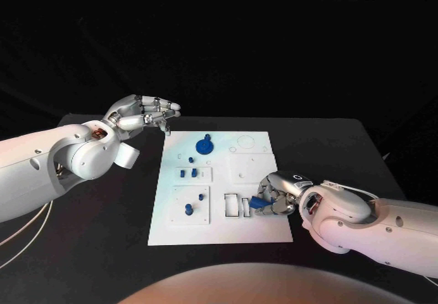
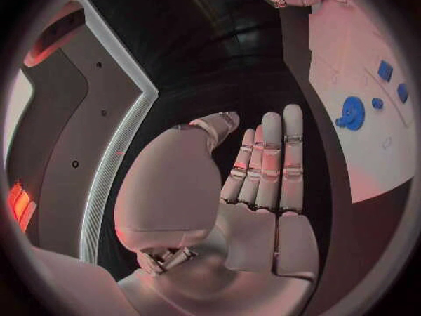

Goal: Assemble the parts on the task board

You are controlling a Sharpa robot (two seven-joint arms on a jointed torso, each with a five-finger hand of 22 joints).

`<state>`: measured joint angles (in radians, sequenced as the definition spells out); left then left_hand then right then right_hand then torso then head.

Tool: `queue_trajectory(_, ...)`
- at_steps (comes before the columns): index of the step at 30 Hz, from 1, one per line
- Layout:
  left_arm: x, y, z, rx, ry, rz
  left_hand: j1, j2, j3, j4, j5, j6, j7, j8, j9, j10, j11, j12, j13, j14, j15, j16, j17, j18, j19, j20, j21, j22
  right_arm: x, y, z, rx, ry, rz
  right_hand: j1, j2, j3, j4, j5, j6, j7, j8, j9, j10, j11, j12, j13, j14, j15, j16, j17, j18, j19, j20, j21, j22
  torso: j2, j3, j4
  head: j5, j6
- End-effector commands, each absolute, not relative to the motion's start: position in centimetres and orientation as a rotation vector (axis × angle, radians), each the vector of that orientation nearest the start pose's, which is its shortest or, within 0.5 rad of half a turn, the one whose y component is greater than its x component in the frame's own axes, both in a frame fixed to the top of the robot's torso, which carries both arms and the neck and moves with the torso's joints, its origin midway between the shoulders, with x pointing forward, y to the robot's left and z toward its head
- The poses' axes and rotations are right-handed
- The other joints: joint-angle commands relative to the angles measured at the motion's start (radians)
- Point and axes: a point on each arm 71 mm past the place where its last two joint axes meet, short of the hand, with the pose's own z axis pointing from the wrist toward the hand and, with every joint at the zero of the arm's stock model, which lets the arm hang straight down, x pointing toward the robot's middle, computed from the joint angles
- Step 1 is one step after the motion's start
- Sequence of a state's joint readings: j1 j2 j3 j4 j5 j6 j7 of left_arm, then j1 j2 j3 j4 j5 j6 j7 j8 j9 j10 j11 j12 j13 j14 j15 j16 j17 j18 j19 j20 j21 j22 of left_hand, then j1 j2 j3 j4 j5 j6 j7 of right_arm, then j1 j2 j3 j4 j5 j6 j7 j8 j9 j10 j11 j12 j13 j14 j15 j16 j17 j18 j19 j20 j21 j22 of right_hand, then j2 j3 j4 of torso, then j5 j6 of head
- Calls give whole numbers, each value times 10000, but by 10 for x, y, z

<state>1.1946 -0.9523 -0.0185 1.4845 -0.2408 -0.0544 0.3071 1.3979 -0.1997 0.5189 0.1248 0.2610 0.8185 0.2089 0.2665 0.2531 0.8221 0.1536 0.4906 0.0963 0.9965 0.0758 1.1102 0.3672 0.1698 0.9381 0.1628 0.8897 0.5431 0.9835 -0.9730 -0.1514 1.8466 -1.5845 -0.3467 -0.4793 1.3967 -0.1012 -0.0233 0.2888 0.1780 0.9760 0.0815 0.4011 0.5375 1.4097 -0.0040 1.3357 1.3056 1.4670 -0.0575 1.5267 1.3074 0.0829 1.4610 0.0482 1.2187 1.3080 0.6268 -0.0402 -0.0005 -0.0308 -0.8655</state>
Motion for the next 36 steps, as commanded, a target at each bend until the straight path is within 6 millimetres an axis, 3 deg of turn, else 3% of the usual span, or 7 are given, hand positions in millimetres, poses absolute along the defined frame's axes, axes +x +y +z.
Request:
queue_trajectory(1,486,255,-176,-8533,16439,-15510,106,-17,7,-84,32,-90,69,47,-16,-76,6,39,-13,-85,-19,-36,11,152,-21,17,-39,-2,355,-191,-286,-441,19908,4879,82,175,84,-6,28,205,-98,71,29,85,9,81,64,808,-80,46,1451,-201,126,-39,111,1664,10,-1,-6,5,4)
queue_trajectory(16,486,254,-177,-8458,16514,-15586,106,-17,7,-84,32,-90,69,47,-16,-76,6,39,-13,-85,-19,-36,11,152,-21,17,-39,-2,355,-188,-269,1393,18433,6147,132,480,537,-18,34,433,-213,23,-88,276,-93,253,307,848,-166,124,1660,-250,224,-116,397,1780,-7,-3,-3,-19,-8)
queue_trajectory(25,486,252,-177,-8409,16536,-15644,118,-15,9,-97,32,-93,73,53,-18,-89,10,42,-15,-89,-17,-35,11,150,-21,15,-30,4,353,-182,-255,2452,17819,6927,309,415,699,-83,27,464,-237,1,-120,291,-120,251,330,852,-194,134,1684,-257,239,-145,439,1805,5,0,20,-10,60)
queue_trajectory(31,486,251,-177,-8394,16539,-15669,118,-15,9,-97,32,-93,73,53,-18,-89,10,42,-15,-89,-17,-35,11,150,-21,15,-30,4,353,-175,-257,2657,18295,7060,275,364,710,-51,16,464,-222,-11,-132,277,-110,222,307,851,-192,133,1683,-255,236,-150,424,1805,-1,-20,13,35,31)
queue_trajectory(36,486,250,-177,-8387,16542,-15682,118,-15,9,-97,32,-93,73,53,-18,-89,10,42,-15,-89,-17,-35,11,150,-21,15,-30,4,354,-168,-264,2665,18982,7018,58,339,738,22,6,472,-193,-34,-158,277,-84,202,310,851,-172,136,1691,-251,225,-145,383,1805,8,-13,7,50,11)
